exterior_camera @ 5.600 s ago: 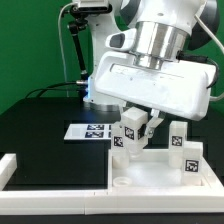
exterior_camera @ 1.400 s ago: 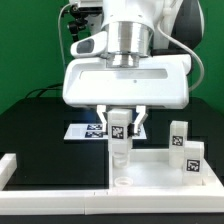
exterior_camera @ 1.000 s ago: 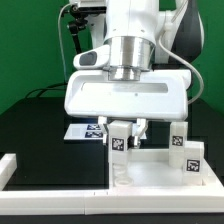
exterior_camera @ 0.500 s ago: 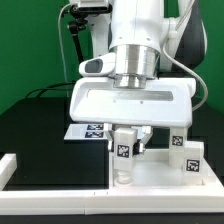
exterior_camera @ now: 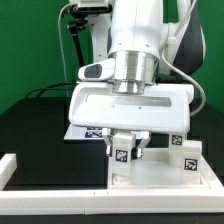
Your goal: Assemble square table
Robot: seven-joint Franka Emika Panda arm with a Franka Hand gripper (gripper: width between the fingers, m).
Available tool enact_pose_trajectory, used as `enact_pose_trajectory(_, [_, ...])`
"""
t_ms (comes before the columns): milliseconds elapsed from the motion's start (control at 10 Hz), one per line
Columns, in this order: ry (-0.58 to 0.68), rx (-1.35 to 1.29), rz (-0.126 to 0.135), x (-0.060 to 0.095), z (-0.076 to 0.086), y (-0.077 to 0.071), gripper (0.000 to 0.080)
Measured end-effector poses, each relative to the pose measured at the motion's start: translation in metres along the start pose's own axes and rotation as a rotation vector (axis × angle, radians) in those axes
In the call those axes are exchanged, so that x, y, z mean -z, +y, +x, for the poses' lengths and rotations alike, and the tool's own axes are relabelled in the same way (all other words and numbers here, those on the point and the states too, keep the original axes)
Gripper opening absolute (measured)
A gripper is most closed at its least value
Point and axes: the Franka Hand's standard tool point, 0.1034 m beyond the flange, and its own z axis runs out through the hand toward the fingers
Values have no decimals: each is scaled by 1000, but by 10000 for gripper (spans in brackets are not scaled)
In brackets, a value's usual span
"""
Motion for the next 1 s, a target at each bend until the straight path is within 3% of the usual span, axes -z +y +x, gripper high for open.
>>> enact_pose_trajectory(100, [0,0,0,0,0,0,285])
enact_pose_trajectory(300, [0,0,0,0,0,0,600])
enact_pose_trajectory(400, [0,0,0,0,0,0,634])
enact_pose_trajectory(1000, [0,0,0,0,0,0,648])
